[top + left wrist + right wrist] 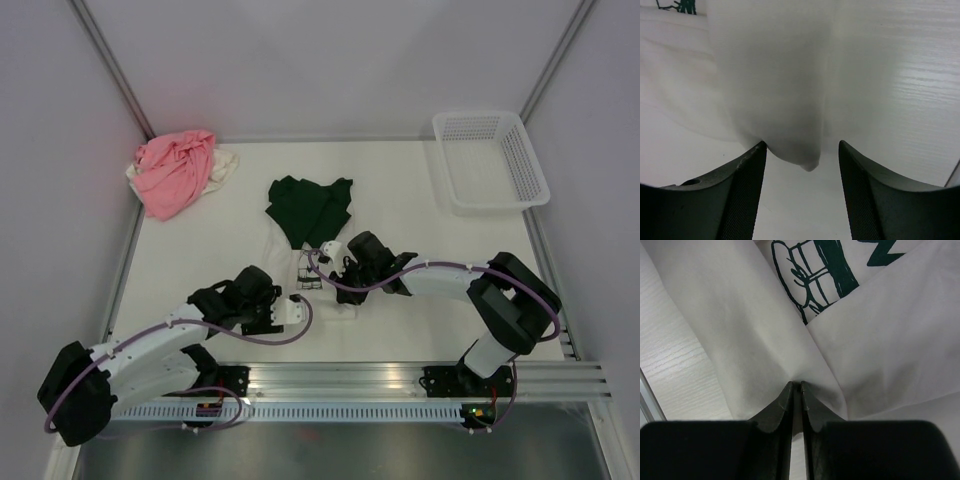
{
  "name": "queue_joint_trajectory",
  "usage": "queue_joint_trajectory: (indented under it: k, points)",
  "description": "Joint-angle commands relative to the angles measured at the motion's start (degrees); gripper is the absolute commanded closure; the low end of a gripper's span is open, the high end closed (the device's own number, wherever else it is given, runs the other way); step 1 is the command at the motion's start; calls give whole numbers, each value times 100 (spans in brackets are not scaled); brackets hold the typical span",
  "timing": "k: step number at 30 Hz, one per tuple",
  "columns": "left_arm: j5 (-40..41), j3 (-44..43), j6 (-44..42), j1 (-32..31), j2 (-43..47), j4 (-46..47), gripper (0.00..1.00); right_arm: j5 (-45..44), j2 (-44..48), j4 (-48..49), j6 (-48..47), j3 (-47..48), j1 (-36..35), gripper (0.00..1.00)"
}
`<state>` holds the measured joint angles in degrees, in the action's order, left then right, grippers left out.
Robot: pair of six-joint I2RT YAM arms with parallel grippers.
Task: Roll the t-shirts
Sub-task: Roll the tshirt
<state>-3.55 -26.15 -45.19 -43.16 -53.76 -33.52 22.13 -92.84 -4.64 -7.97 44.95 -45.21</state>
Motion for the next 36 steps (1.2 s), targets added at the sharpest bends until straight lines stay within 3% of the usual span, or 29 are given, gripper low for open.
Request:
queue_joint_trajectory:
  k: [1, 6, 9, 10, 12, 13, 14, 18, 21, 25, 31, 33, 35, 36]
  points:
    - [513, -57, -219, -53, -266, 601, 35, -42, -94, 157, 67, 119, -14, 84]
    - [469, -65, 18, -105, -828, 759, 39, -95, -85, 96, 41, 146, -5, 82]
    - [635, -109, 89, -105, -1057, 943, 56, -86, 116, 51, -64, 155, -14, 80]
    - [680, -109, 89, -105, -1093, 1031, 70, -60, 360, 60, -99, 76, -14, 77]
    - [794, -101, 89, -105, -1084, 1066, 83, -7, 713, 182, -301, -99, -5, 73]
    - [812, -92, 98, -105, -1058, 1058, 95, 45, 1097, 209, -424, -318, -14, 68]
    - [821, -66, 107, -97, -1023, 1049, 97, 72, 1293, 227, -721, -451, -14, 65]
    - [681, 5, 133, -79, -786, 891, 98, -59, 2163, -18, -1914, -1092, -207, 52]
    - [479, -30, 168, -61, -689, 724, 98, -410, 2524, -54, -2244, -1374, -619, 44]
    - [382, -144, 326, -53, -741, 592, 98, -1034, 2158, 147, -2324, -1270, -1006, 38]
    - [215, -303, 397, 0, -803, 408, 98, -1281, 1304, 420, -2262, -830, -1121, 36]
    - [-13, -373, 414, 87, -768, 215, 98, -1273, 1050, 351, -2279, -777, -1121, 41]
    - [-215, -399, 406, 149, -742, 118, 98, -1229, 891, 228, -2280, -575, -1139, 55]
    - [-260, -399, 414, 158, -724, 13, 98, -1168, 768, 184, -2253, -436, -1139, 84]
